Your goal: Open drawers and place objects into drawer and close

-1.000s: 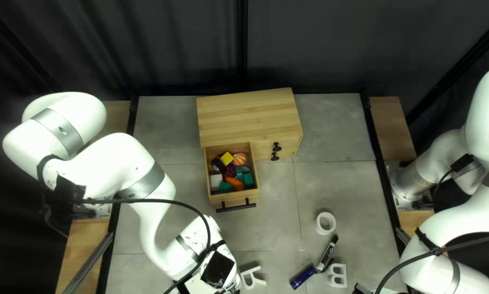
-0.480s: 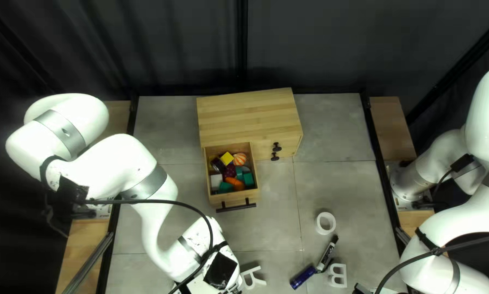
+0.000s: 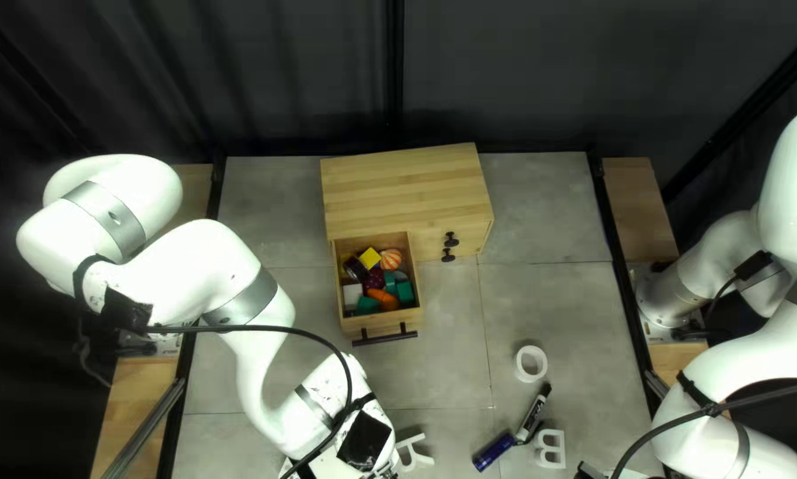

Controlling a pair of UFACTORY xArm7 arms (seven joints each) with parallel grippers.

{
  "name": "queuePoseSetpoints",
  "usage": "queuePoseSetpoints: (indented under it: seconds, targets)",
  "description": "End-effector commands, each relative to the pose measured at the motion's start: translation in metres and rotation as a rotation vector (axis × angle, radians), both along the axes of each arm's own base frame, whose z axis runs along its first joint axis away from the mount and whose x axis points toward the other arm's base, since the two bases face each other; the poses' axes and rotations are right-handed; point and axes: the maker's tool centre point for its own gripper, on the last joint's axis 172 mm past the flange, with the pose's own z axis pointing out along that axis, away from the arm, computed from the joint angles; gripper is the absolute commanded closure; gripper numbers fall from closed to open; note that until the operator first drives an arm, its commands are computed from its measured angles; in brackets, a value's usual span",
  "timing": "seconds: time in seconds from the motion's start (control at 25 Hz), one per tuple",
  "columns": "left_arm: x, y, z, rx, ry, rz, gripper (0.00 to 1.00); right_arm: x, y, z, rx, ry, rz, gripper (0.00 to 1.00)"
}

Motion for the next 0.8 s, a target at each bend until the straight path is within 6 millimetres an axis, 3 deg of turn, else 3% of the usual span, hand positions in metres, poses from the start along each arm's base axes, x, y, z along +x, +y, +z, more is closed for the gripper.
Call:
queuePoseSetpoints:
  seconds: [0.04,0.28,0.48,0.76,0.8]
  targets:
    - [0.002,0.001,-0.001,0.0,-0.002,0.001,1.0,0.0,0.0,0.0,0.0,0.0,0.0,0.0]
    - [-0.001,0.002,0.004,0.005,-0.004,0.006,1.0,0.0,0.0,0.0,0.0,0.0,0.0,0.0]
    - [0.005,0.002,0.038,0.024,0.008,0.017,1.0,0.0,0.0,0.0,0.0,0.0,0.0,0.0]
    - [0.008,0.032,0.139,0.104,0.043,0.118,1.0,0.0,0.0,0.0,0.0,0.0,0.0,0.0]
    - [0.005,0.043,0.168,0.13,0.055,0.157,1.0,0.0,0.0,0.0,0.0,0.0,0.0,0.0]
